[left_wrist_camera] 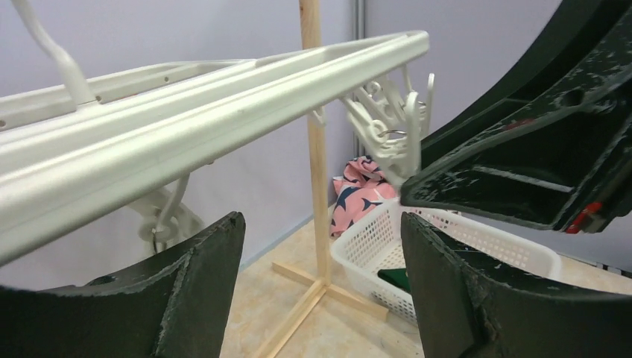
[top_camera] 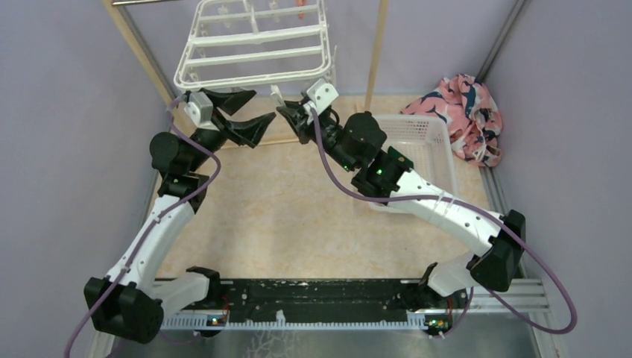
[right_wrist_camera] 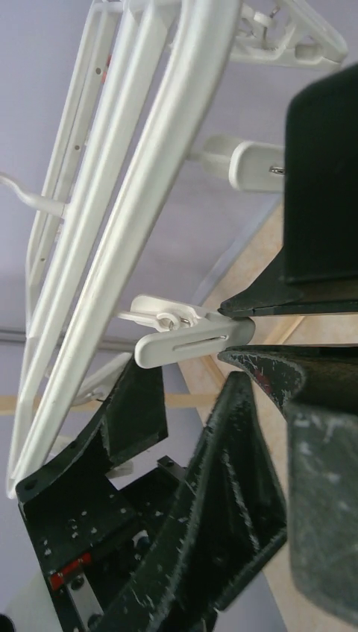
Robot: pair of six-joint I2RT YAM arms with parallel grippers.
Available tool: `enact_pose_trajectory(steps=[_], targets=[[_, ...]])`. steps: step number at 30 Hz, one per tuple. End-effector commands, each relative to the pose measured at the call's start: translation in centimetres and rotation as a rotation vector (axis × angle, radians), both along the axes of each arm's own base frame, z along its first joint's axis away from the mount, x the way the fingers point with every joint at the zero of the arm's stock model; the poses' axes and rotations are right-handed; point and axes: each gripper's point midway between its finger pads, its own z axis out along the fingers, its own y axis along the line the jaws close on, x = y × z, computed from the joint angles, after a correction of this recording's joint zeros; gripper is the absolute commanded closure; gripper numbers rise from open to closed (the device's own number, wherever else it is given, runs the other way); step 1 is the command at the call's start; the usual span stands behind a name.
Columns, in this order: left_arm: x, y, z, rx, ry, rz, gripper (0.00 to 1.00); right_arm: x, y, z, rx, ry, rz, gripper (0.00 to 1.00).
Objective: Clip the socks to the hanger
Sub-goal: Open the clamp at the hanger.
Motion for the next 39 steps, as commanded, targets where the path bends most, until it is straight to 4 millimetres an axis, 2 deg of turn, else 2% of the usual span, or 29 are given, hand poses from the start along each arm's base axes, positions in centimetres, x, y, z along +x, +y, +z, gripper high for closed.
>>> enact_pose_trajectory(steps=[1, 3, 11, 17, 19, 30, 39], targets=[[-0.5, 0.3, 0.2, -0.002, -0.046, -0.125, 0.18, -1.9, -0.9, 2.3, 0.023, -0.062, 0.048, 1.0], [-1.0, -0.2, -0.1, 0.026, -0.054, -0.193, 0.18, -1.9, -1.0, 2.1, 0.012, -0.066, 0.047, 1.0], [-4.0, -1.2, 0.6, 0.082, -0.128, -0.347, 0.19, -1.5, -0.8, 1.4, -0.017, -0.069, 0.04, 1.0], [-5.1, -1.3, 1.6, 0.054, -0.163, -0.394, 0.21, -1.4, -0.5, 0.9, -0.027, -0.068, 0.048, 1.0], [-5.2, -1.3, 1.9, 0.034, -0.169, -0.408, 0.24, -1.4, -0.5, 0.8, -0.028, -0.071, 0.047, 1.0], [-2.7, -0.1, 3.0, -0.156, -0.149, -0.327, 0.37, -2.6, -0.1, 1.0, -0.034, -0.106, 0.113, 1.0], [-3.7, 0.0, 3.7, -0.255, -0.148, -0.425, 0.4, -2.7, 0.2, 0.7, -0.046, -0.113, 0.126, 1.0]])
